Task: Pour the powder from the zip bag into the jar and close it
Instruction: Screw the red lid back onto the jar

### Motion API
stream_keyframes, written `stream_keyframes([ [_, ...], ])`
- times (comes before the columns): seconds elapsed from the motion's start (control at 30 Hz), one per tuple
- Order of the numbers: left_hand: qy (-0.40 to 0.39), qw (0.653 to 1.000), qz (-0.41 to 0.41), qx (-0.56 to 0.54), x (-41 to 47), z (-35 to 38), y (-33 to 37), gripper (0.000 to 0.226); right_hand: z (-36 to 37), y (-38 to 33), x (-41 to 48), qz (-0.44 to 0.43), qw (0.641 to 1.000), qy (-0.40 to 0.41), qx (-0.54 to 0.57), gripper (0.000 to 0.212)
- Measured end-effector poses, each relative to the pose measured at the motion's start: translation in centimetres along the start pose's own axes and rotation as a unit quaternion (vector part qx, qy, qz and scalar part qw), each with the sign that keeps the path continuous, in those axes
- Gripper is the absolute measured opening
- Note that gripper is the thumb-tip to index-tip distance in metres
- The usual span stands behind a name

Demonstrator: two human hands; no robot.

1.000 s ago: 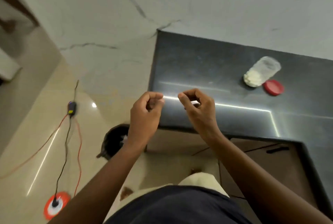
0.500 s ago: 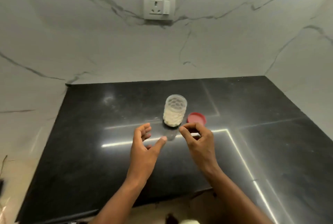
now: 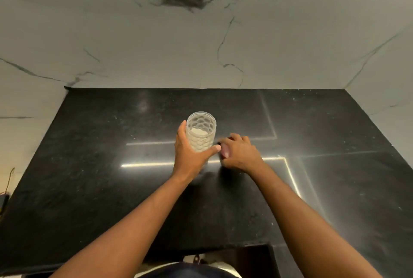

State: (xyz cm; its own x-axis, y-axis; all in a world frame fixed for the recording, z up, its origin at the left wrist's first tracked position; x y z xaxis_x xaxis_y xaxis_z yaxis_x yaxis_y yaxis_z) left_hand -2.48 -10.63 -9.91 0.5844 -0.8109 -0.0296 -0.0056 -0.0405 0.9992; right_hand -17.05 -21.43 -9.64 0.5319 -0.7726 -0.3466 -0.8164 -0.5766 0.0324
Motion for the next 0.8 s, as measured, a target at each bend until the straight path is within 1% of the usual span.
stream_keyframes([
  [0.03,0.001,1.000,0.006,0.002,0.3,0.1,0.0,0.128,0.0,0.1,0.1,-0.001,1.000,0.000,-0.011,0.074],
  [0.1,0.004,1.000,0.009,0.008,0.8,0.2,0.0,0.127,-0.9,0.6,0.2,0.009,1.000,0.002,-0.010,0.078],
  [0.13,0.006,1.000,0.006,0.011,1.1,0.1,-0.1,0.125,-1.6,1.1,0.1,0.022,1.000,0.010,0.013,0.082],
  [0.2,0.009,1.000,0.001,0.011,1.5,-0.1,-0.5,0.113,-3.5,2.2,-0.6,0.060,0.989,0.059,0.120,0.086],
  [0.23,0.012,1.000,-0.001,0.010,1.7,-0.2,-0.6,0.105,-4.5,2.7,-1.1,0.076,0.972,0.090,0.204,0.085],
  [0.27,0.014,1.000,-0.003,0.011,2.0,-0.4,-0.7,0.099,-5.5,3.0,-1.6,0.086,0.940,0.117,0.308,0.081],
  [0.3,0.014,1.000,-0.004,0.014,2.1,-0.5,-0.6,0.095,-6.5,2.9,-2.0,0.085,0.891,0.136,0.424,0.077],
  [0.33,0.012,1.000,-0.002,0.020,2.3,-0.6,-0.6,0.092,-7.5,2.4,-2.1,0.075,0.841,0.148,0.516,0.072],
  [0.37,0.007,1.000,0.000,0.026,2.5,-0.6,-0.6,0.090,-8.2,1.7,-2.0,0.063,0.807,0.162,0.564,0.065],
  [0.4,0.003,0.999,0.002,0.033,2.5,-0.7,-0.6,0.088,-8.9,0.8,-1.8,0.047,0.801,0.184,0.568,0.057],
  [0.43,-0.002,0.999,0.001,0.039,2.6,-0.7,-0.6,0.087,-9.4,-0.2,-1.6,0.028,0.814,0.211,0.541,0.050],
  [0.5,-0.009,0.999,0.002,0.046,2.6,-0.9,-0.6,0.086,-9.7,-2.0,-1.2,-0.013,0.873,0.246,0.421,0.043],
  [0.53,-0.013,0.999,0.004,0.049,2.6,-1.0,-0.6,0.086,-9.4,-2.8,-1.0,-0.039,0.902,0.246,0.353,0.043],
  [0.6,-0.022,0.998,0.007,0.054,2.6,-1.0,-0.6,0.090,-8.5,-3.6,-0.5,-0.089,0.939,0.217,0.252,0.044],
  [0.63,-0.025,0.998,0.007,0.055,2.7,-1.1,-0.7,0.090,-8.3,-3.8,-0.3,-0.108,0.948,0.200,0.221,0.045],
  [0.7,-0.028,0.998,0.003,0.056,2.8,-1.2,-0.9,0.086,-8.9,-3.7,0.0,-0.140,0.955,0.171,0.195,0.052],
  [0.77,-0.030,0.998,-0.004,0.062,2.9,-1.2,-0.8,0.083,-10.1,-3.7,0.6,-0.181,0.963,0.121,0.157,0.066],
  [0.8,-0.030,0.997,-0.006,0.067,3.0,-1.3,-0.8,0.083,-10.8,-3.8,0.9,-0.201,0.968,0.092,0.116,0.074],
])
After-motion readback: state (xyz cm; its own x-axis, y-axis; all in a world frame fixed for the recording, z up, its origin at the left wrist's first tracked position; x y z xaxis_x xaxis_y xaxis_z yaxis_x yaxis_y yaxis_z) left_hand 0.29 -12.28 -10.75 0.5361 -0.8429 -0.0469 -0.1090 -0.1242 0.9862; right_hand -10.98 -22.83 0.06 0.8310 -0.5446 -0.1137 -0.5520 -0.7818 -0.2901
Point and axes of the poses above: each hand's wrist, its own x-axis towards the middle knuckle, its own z-axis out of the palm, y = z × x, the point moved 3 cm from there along x, towards the middle knuckle, and after that the axes turned 14 degrees about -x, right-handed, at the moved point
